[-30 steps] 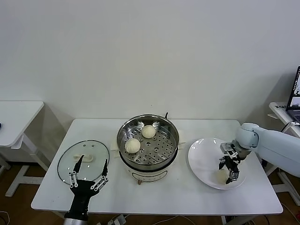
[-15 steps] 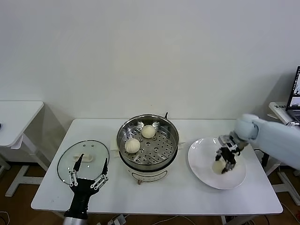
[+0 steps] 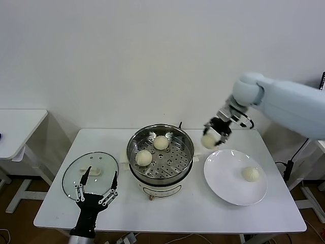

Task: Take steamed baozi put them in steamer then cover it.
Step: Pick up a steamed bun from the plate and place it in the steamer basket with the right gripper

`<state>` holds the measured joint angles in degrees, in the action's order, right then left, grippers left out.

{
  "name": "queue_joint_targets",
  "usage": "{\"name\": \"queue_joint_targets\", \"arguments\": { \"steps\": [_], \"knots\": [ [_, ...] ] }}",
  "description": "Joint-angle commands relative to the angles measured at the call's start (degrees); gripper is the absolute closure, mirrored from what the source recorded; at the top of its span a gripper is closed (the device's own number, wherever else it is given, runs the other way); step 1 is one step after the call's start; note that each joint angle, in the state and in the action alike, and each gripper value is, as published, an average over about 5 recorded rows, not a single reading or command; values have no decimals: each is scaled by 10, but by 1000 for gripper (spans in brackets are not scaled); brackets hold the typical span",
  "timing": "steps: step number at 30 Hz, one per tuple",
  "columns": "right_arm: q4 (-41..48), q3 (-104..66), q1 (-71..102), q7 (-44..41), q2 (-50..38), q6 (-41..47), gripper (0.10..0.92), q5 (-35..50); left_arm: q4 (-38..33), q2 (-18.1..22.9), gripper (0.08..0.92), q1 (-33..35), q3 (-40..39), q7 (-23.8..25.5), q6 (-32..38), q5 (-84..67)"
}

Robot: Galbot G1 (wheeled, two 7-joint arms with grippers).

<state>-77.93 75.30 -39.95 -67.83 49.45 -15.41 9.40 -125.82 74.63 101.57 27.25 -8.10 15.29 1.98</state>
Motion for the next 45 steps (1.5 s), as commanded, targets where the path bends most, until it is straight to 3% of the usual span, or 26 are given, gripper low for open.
{"name": "queue_joint_targets", "arguments": {
  "steps": [1, 15, 37, 45],
  "knots": [
    [-47, 19, -77, 22, 120, -147, 372, -33, -2, -4, 177, 4, 4, 1, 0, -2],
    [-95, 27, 8, 53, 161, -224, 384, -161, -2, -3, 177, 3, 4, 0, 3, -4],
    [-64, 28, 80, 63, 182, -249, 350, -212, 0, -4, 177, 7, 6, -3, 12, -9],
    [-55, 19, 90, 67, 183, -236, 254, -224, 1, -4, 177, 5, 7, -4, 13, -10]
  ]
}}
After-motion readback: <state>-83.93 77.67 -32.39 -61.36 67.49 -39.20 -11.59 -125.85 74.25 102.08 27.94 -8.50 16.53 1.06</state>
